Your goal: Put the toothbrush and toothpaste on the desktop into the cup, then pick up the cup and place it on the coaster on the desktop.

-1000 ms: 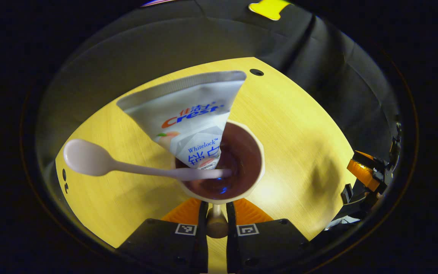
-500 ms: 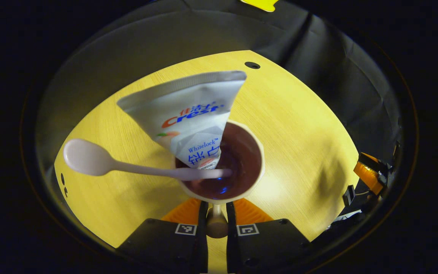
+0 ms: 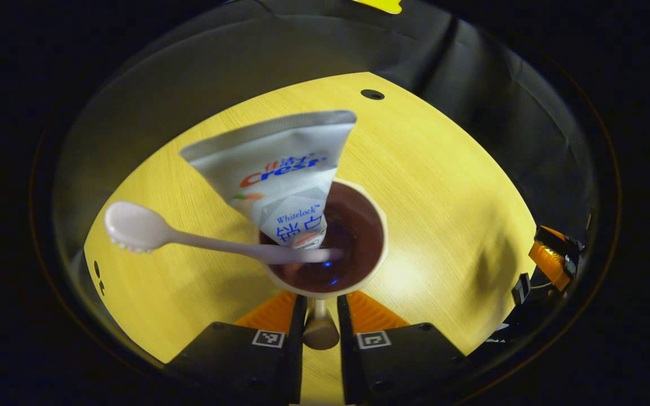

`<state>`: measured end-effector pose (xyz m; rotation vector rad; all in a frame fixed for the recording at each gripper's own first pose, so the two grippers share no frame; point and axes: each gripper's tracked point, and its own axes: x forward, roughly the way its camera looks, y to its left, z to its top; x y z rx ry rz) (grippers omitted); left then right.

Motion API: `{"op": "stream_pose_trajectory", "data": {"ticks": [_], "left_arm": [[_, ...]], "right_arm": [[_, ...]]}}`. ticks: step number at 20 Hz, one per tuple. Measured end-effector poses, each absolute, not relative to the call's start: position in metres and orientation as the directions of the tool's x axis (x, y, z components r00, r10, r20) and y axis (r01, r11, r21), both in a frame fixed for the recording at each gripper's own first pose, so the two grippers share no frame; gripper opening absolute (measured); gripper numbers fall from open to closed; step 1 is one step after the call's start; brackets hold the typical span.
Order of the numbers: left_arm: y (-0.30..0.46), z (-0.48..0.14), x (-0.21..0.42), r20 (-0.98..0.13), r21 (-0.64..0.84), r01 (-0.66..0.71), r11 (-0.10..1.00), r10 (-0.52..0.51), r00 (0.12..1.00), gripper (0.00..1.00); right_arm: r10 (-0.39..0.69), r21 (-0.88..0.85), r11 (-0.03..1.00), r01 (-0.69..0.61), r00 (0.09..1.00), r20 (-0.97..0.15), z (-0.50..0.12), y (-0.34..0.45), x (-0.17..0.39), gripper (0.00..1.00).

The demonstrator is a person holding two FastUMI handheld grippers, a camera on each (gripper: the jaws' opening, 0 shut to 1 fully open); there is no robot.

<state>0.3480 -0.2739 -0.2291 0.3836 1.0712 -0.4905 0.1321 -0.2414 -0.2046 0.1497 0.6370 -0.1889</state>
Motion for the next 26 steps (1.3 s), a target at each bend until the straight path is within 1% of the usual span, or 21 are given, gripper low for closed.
{"op": "stream_pose_trajectory", "data": {"ticks": [1,2,3,5,6,11,16,19,22,26], "left_arm": [[-0.274,-0.225,0.348,-0.896,0.058,0.553,0.831,-0.200,0.396,0.47],[-0.273,-0.221,0.346,-0.891,0.053,0.552,0.832,-0.210,0.402,0.44],[-0.273,-0.215,0.344,-0.883,0.047,0.548,0.835,-0.222,0.413,0.60],[-0.269,-0.200,0.340,-0.858,0.033,0.531,0.847,-0.248,0.450,0.98],[-0.265,-0.191,0.337,-0.842,0.025,0.520,0.854,-0.262,0.471,1.00],[-0.223,-0.118,0.303,-0.709,0.017,0.461,0.887,-0.314,0.631,0.98],[-0.168,-0.032,0.244,-0.490,0.091,0.392,0.915,-0.301,0.818,0.98],[-0.140,0.000,0.206,-0.358,0.095,0.332,0.938,-0.279,0.891,0.98],[-0.110,0.022,0.168,-0.231,0.064,0.270,0.961,-0.249,0.941,0.98],[-0.074,0.038,0.121,-0.096,0.030,0.203,0.979,-0.200,0.975,0.98]], "right_arm": [[-0.125,0.079,0.973,0.215,0.788,-0.603,-0.204,-0.238,0.132,0.99],[-0.120,0.079,0.975,0.208,0.789,-0.603,-0.202,-0.235,0.132,0.98],[-0.116,0.079,0.976,0.203,0.791,-0.601,-0.200,-0.230,0.133,0.98],[-0.109,0.077,0.979,0.191,0.801,-0.589,-0.191,-0.221,0.134,0.99],[-0.107,0.074,0.980,0.183,0.805,-0.584,-0.186,-0.216,0.134,0.99],[-0.086,0.049,0.990,0.132,0.843,-0.531,-0.143,-0.177,0.128,0.99],[-0.055,0.022,0.997,0.071,0.903,-0.425,-0.081,-0.121,0.109,0.99],[-0.022,0.019,0.999,0.030,0.943,-0.333,-0.042,-0.075,0.088,0.98],[0.020,0.008,1.000,-0.018,0.970,-0.241,-0.008,-0.031,0.064,0.99],[0.084,0.001,0.996,-0.085,0.983,-0.165,0.009,0.016,0.033,0.98]]}}
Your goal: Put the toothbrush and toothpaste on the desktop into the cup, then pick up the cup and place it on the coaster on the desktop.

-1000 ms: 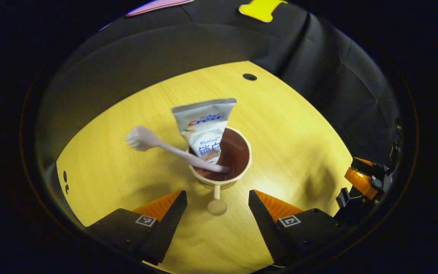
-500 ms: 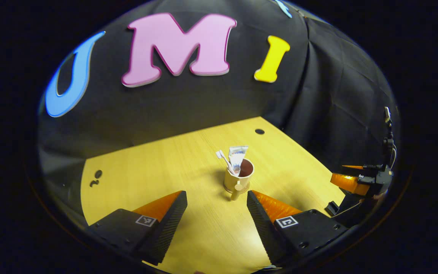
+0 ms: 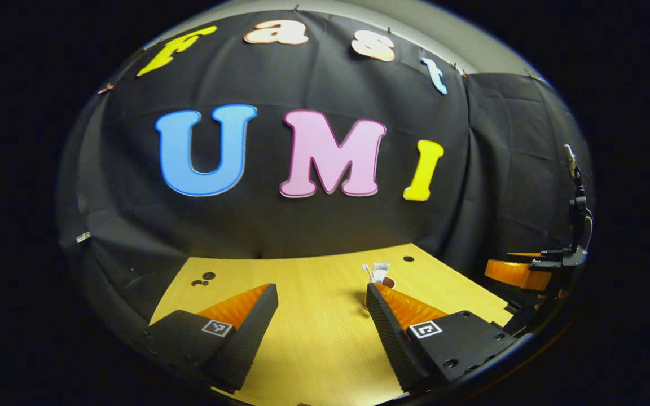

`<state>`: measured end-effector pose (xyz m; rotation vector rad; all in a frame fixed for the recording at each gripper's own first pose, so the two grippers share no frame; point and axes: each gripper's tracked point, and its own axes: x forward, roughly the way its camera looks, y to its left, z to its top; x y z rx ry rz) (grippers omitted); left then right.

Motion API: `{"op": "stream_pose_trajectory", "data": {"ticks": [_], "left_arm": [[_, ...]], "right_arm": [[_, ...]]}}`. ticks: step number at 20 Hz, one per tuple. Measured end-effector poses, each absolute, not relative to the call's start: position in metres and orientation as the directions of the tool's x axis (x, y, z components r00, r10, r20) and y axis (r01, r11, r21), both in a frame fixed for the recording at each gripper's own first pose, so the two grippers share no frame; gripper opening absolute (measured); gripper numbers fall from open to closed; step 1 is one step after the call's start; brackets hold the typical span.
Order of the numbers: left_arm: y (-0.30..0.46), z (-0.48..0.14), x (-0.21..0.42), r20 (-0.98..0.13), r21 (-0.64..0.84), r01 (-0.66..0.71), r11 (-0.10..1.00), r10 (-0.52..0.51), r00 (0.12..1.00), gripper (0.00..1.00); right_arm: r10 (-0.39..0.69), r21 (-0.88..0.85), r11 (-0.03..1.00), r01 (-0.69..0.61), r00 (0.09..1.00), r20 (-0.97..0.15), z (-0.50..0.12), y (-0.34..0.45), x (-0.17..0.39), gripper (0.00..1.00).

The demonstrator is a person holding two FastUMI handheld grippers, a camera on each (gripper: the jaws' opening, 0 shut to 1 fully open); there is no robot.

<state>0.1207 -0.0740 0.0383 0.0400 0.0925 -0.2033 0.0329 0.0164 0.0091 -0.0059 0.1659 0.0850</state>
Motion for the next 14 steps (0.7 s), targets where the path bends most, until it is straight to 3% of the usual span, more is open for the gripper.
{"op": "stream_pose_trajectory", "data": {"ticks": [6,14], "left_arm": [[-0.046,0.037,0.074,-0.017,0.011,0.160,0.987,-0.160,0.987,0.98],[-0.049,0.039,0.076,0.010,0.006,0.169,0.986,-0.169,0.986,0.98]], "right_arm": [[0.123,-0.002,0.992,-0.125,0.976,-0.178,-0.003,0.049,0.008,0.98],[0.136,-0.024,0.990,-0.142,0.978,-0.160,0.006,0.058,0.016,0.99]]}}
